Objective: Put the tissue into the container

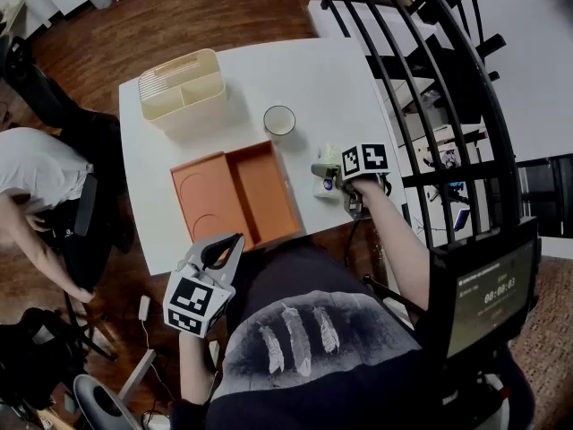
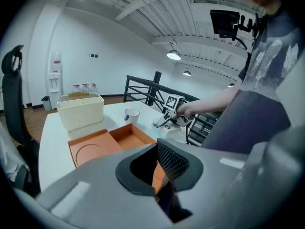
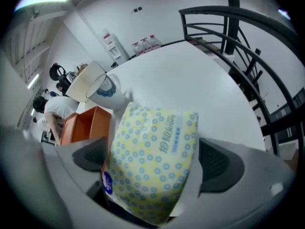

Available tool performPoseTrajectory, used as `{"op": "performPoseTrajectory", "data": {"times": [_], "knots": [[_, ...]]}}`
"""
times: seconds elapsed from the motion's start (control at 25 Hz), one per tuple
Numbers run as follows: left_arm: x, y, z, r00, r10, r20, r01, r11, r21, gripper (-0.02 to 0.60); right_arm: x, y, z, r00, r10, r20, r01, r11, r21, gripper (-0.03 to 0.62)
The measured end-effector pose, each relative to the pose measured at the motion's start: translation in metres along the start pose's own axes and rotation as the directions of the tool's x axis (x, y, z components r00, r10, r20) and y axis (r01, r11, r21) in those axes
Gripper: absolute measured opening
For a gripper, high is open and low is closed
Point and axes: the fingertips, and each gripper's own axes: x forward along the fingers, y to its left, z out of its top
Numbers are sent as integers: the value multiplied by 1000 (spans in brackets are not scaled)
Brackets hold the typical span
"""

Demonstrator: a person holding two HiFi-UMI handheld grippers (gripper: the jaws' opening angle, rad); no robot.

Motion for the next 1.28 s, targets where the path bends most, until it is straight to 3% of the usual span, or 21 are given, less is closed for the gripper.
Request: {"op": "performPoseTrajectory", "data": {"times": [0.24, 0.4, 0.52, 0.6, 0.72, 0.8, 0.96, 1.28], "knots": [[-2, 4, -8, 1000, -13, -5, 13, 1000, 2, 14, 16, 1, -4, 998, -61, -21, 61, 998, -33, 580], [-2, 4, -6, 1000, -9, -7, 9, 1000, 2, 14, 6, 6, -6, 998, -55, -26, 53, 996, -67, 551], [-3, 4, -4, 1000, -1, 2, 1, 1000, -1, 14, -31, 40, 1, 999, 22, 38, -15, 986, -169, 549], [-3, 6, -5, 1000, 9, -1, -9, 1000, -4, 14, -65, 82, 6, 989, 117, 86, -91, 963, -254, 549], [-5, 8, -7, 1000, 19, -3, -19, 1000, -8, 14, -95, 158, 1, 955, 286, 84, -237, 900, -366, 551], [-8, 11, -8, 1000, 29, 0, -29, 999, -13, 14, -87, 196, -8, 937, 346, 37, -302, 860, -412, 551], [-20, 16, -13, 999, 53, 5, -53, 998, -26, 14, -40, 225, -26, 950, 309, -49, -297, 841, -453, 551], [-44, 25, -34, 996, 87, 4, -87, 993, -74, 14, 24, 224, -38, 969, 222, -105, -245, 879, -408, 551]]}}
